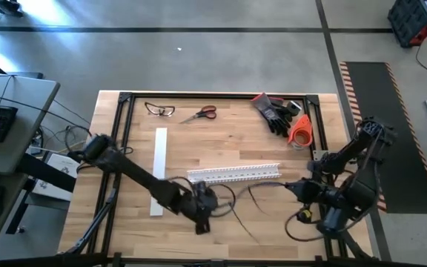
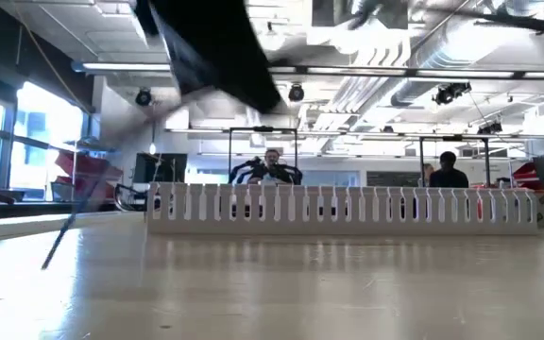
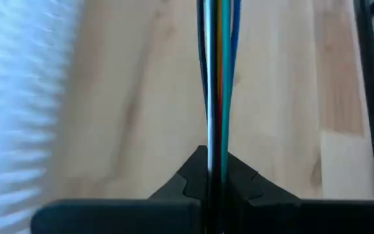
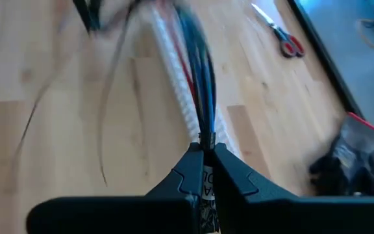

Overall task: Ziptie cables
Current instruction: Put the zip tied cable wires into the white cable duct

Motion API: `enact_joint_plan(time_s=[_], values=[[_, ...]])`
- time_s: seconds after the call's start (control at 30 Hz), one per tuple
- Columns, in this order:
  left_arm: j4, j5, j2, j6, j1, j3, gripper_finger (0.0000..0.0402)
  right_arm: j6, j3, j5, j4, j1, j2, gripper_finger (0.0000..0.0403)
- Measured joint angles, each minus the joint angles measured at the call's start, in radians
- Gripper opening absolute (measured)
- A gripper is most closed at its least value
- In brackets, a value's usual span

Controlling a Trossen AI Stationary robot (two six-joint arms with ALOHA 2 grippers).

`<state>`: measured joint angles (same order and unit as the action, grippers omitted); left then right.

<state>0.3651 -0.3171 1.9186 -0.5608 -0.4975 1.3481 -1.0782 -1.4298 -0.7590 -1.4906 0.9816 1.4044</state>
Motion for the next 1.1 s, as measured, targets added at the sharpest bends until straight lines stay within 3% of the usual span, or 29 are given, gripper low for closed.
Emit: enact_joint_plan(time_s=[0.17, 0.33, 0.57, 0.83, 0.93, 1.1], values=[[0.456, 0.002, -0.171, 0.017, 0.040, 0.069, 0.0000, 0.075, 0.099, 0.000, 0.039, -0.105, 0.000, 0.0000], [0.630, 0.052, -0.250, 0.134, 0.126, 0.046, 0.0000, 0.227, 0.249, 0.043, 0.172, -0.260, 0.000, 0.0000], [0.451, 0.199, -0.245, 0.303, 0.263, -0.136, 0.0000, 0.366, 0.409, 0.168, 0.281, -0.411, 0.001, 0.0000], [0.295, 0.302, -0.243, 0.363, 0.357, -0.252, 0.0005, 0.415, 0.463, 0.242, 0.306, -0.439, 0.000, 0.0000], [0.263, 0.357, -0.243, 0.365, 0.377, -0.277, 0.0024, 0.427, 0.463, 0.260, 0.304, -0.439, 0.000, 0.0000], [0.261, 0.358, -0.233, 0.365, 0.387, -0.303, 0.0072, 0.427, 0.463, 0.262, 0.313, -0.439, 0.000, 0.0000]])
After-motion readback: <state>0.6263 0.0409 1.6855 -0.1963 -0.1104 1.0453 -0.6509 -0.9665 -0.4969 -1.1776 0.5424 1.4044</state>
